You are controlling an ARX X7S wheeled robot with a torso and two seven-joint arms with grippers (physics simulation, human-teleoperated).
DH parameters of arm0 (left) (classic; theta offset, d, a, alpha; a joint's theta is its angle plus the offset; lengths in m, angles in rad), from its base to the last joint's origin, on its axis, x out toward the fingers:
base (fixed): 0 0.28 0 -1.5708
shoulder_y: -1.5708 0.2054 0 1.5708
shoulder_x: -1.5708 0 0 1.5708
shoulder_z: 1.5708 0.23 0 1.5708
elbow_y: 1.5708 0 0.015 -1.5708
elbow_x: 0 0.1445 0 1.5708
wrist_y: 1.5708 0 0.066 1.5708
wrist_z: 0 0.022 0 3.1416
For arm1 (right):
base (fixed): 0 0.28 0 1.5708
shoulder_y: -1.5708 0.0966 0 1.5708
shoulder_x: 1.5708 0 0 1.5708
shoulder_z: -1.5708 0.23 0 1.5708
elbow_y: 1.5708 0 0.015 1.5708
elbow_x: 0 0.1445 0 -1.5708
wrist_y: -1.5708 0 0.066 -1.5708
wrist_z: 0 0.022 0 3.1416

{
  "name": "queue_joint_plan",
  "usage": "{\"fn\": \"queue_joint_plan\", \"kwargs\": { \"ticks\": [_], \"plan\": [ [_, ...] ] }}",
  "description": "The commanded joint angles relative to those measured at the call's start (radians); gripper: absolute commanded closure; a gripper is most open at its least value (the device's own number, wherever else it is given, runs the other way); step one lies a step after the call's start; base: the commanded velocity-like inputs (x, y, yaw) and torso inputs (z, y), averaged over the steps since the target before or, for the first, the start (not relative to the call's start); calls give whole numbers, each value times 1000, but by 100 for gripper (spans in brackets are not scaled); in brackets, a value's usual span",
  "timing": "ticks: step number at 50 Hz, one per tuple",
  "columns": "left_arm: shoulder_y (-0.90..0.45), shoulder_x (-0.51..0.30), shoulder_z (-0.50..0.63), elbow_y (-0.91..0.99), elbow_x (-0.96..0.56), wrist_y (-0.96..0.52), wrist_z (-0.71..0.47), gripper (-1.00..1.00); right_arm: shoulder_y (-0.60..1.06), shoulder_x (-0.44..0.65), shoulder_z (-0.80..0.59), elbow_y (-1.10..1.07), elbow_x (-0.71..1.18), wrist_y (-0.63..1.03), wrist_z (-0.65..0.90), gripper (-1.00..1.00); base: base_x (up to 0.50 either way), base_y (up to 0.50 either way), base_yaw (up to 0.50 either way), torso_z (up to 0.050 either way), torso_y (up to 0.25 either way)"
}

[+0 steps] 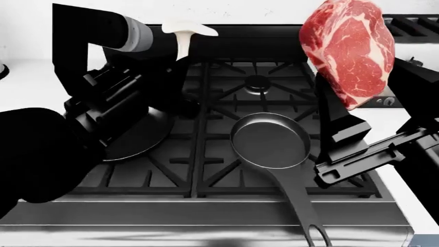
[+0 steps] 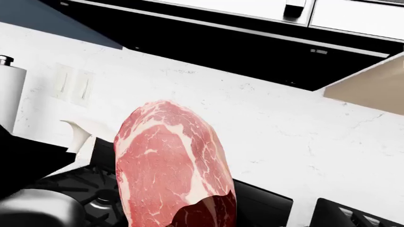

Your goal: Place both pans onto different burners. Then place the mushroom and the steak on different pans.

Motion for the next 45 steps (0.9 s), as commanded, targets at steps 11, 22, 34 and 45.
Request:
{"fn": "queue_joint_plan", "kwargs": {
  "ticks": [11,22,34,45],
  "plan": [
    [6,-1,0,-9,6,8,5,100,-29,-5,31,6,-21,-1,-14,100,-1,500,0,0,0],
    [2,-4,-2,-12,4,7,3,100,-30,-6,37,17,-24,-2,-21,100,0,45,0,1,0],
    [15,-8,-3,-20,15,16,16,100,126,-7,-66,156,-36,97,-161,100,0,0,0,0,1],
    [33,-9,1,-42,37,25,40,100,271,-32,-161,350,-121,200,-381,100,0,0,0,0,0]
  ]
}}
